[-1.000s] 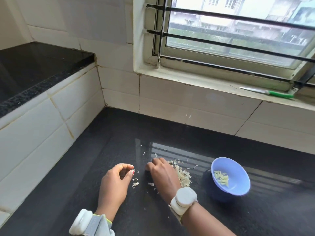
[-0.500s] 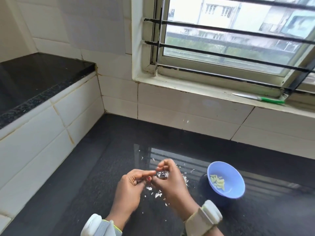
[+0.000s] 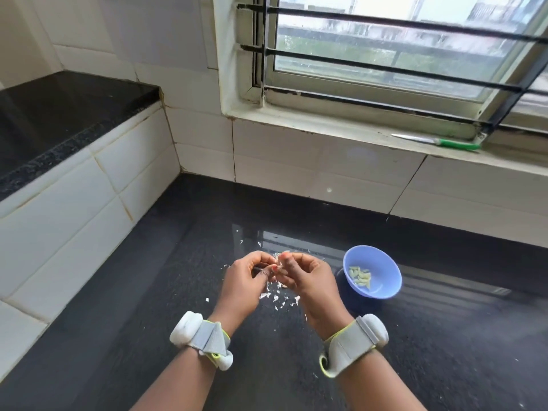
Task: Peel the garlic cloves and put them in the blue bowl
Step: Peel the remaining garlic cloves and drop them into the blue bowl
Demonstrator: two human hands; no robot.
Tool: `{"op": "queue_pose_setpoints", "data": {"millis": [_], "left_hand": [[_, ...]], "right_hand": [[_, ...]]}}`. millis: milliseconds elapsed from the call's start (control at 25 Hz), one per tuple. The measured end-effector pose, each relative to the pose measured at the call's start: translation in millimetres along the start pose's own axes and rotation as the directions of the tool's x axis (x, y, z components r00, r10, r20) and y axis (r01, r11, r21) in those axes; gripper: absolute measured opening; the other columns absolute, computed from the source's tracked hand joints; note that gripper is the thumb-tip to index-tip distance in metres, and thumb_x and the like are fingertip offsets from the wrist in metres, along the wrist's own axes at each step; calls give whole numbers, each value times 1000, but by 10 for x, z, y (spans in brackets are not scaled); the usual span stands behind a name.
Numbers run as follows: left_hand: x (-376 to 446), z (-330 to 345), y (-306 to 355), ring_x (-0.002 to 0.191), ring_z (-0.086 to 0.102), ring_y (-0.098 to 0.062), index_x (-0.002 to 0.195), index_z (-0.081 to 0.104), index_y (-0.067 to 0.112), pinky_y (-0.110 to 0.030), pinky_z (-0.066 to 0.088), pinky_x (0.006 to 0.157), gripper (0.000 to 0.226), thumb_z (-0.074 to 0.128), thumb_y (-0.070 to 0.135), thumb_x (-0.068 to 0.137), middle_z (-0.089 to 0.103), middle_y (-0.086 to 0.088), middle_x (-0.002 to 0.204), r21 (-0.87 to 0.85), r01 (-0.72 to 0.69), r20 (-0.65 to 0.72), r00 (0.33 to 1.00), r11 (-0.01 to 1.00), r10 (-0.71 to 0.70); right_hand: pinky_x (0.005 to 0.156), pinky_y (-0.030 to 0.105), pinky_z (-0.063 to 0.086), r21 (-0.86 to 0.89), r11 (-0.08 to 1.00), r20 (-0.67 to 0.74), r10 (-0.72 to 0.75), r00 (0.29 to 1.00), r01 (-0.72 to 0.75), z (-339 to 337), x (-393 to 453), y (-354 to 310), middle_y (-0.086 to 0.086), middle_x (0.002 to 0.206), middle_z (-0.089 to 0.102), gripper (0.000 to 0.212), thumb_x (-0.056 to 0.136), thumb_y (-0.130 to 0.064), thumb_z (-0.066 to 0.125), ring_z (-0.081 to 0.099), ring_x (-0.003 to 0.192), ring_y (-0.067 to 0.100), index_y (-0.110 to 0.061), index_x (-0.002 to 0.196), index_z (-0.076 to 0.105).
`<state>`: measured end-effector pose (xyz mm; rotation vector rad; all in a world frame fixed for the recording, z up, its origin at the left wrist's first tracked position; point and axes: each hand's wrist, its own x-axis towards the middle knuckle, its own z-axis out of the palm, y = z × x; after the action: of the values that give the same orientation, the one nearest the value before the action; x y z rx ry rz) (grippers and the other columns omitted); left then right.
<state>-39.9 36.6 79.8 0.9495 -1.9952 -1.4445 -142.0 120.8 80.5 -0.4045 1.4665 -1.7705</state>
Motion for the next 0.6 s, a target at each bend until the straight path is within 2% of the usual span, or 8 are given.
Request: {"op": "queue_pose_setpoints", "data": {"millis": [80, 120, 200, 280, 400, 480, 560, 600], "left_hand": [[-38, 42, 52, 55, 60, 4, 81, 65, 19, -23, 50, 56, 12, 62, 11, 89, 65, 8, 65, 59, 5, -39, 999, 998, -2], [-48, 47, 68, 54, 60, 5, 81, 65, 18, -19, 47, 56, 11, 62, 12, 89, 65, 10, 65, 89, 14, -70, 998, 996, -8], [-68, 49, 85, 59, 62, 4, 79, 66, 20, -14, 44, 56, 12, 63, 14, 88, 67, 10, 64, 173, 28, -124, 992, 985, -6], [-96, 75, 110, 64, 62, 0, 77, 68, 20, -11, 41, 57, 12, 63, 15, 87, 68, 9, 65, 252, 29, -151, 989, 967, 10], [-108, 99, 152, 67, 61, 0, 79, 69, 19, -9, 40, 58, 12, 63, 12, 88, 68, 10, 68, 287, 4, -154, 987, 958, 42], [-104, 184, 196, 64, 63, 3, 79, 69, 15, -7, 41, 56, 13, 62, 9, 88, 70, 8, 70, 189, 8, -157, 987, 982, 22], [-132, 317, 242, 59, 62, 2, 82, 71, 6, -10, 40, 50, 14, 60, 9, 90, 73, -1, 71, -95, 108, -158, 980, 990, -122], [-156, 394, 259, 61, 63, -2, 84, 71, 4, -11, 38, 49, 15, 59, 10, 91, 73, -6, 73, -246, 176, -137, 967, 953, -214]], "right_hand": [[71, 29, 59, -111, 990, 19, -87, 996, 89, -20, -51, -22, 16, 86, 74, 11, 89, -12, 66, 72, 80, 25, -2, 90, 72], [72, 30, 60, -227, 962, 33, -147, 989, 150, -29, -67, -28, 11, 85, 75, 5, 86, -11, 71, 73, 80, 23, -8, 89, 74], [70, 30, 60, -421, 878, 53, -227, 972, 228, -50, -70, -33, 2, 78, 75, 11, 80, -9, 78, 72, 74, 17, -19, 83, 75], [65, 28, 59, -475, 845, 55, -252, 966, 247, -89, -65, -66, 0, 72, 74, 16, 79, -6, 78, 69, 65, 12, -21, 76, 73], [65, 30, 59, -508, 813, 110, -268, 957, 286, -153, -21, -87, 1, 71, 73, 11, 82, -6, 76, 69, 63, 13, -14, 76, 72], [66, 33, 60, -420, 866, 100, -253, 962, 271, -206, 8, -70, 5, 73, 73, 11, 84, -1, 72, 70, 66, 15, -9, 77, 72], [67, 36, 61, -343, 900, 37, -272, 962, 268, -239, 35, -35, 4, 73, 74, 14, 83, 1, 72, 71, 68, 18, -12, 76, 73], [66, 35, 61, -350, 892, 17, -299, 954, 286, -261, 35, -19, 2, 73, 74, 15, 82, 0, 73, 71, 68, 17, -14, 76, 74]]}}
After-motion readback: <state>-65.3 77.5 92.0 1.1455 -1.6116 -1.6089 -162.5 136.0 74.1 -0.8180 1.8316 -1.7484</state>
